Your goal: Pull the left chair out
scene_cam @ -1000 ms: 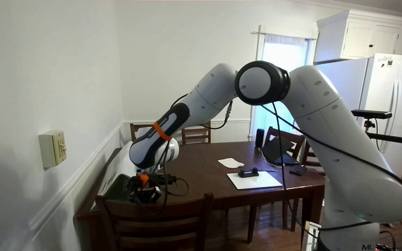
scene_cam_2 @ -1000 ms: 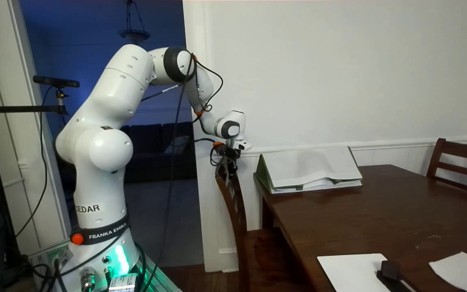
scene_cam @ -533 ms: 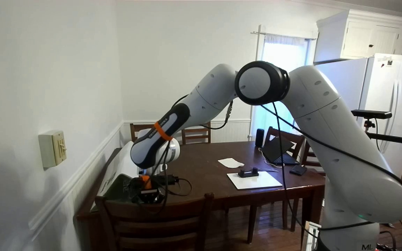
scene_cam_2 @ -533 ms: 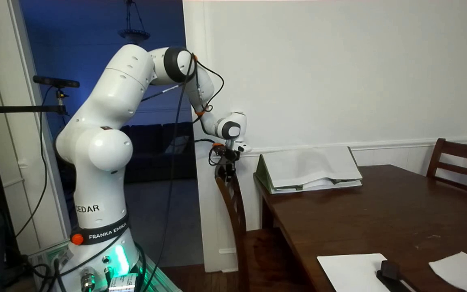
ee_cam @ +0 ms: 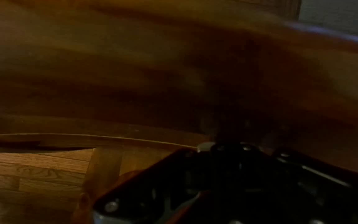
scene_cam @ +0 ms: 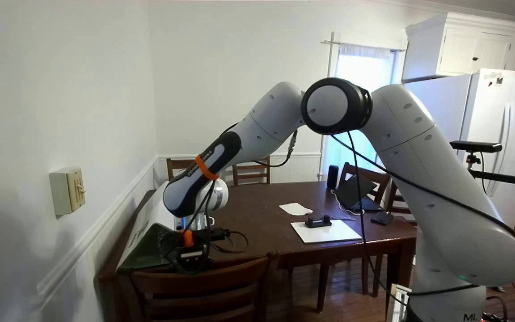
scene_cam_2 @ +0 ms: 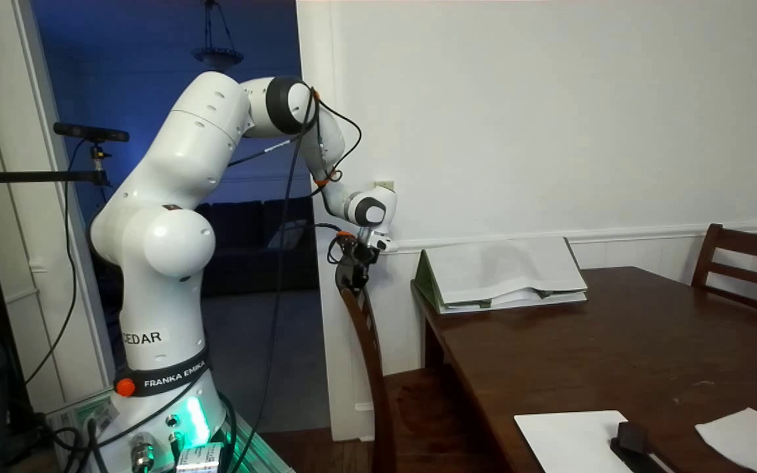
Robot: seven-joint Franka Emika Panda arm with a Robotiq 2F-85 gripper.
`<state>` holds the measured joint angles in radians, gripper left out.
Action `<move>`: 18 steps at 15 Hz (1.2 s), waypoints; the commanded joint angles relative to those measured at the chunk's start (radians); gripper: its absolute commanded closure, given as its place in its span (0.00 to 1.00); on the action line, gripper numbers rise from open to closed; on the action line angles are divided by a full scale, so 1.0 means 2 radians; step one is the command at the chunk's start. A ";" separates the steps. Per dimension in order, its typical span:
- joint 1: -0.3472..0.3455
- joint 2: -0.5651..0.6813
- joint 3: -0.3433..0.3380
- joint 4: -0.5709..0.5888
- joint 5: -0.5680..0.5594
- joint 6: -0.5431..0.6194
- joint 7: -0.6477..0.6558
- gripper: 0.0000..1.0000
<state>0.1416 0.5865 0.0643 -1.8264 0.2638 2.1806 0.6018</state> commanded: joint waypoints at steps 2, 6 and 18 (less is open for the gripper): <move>0.002 -0.009 0.012 -0.009 0.032 -0.047 -0.002 0.99; 0.005 -0.005 0.013 -0.010 0.042 -0.060 0.002 0.99; 0.011 0.007 0.022 -0.011 0.077 -0.081 0.027 0.99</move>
<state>0.1518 0.6018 0.0839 -1.8296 0.3527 2.0661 0.6263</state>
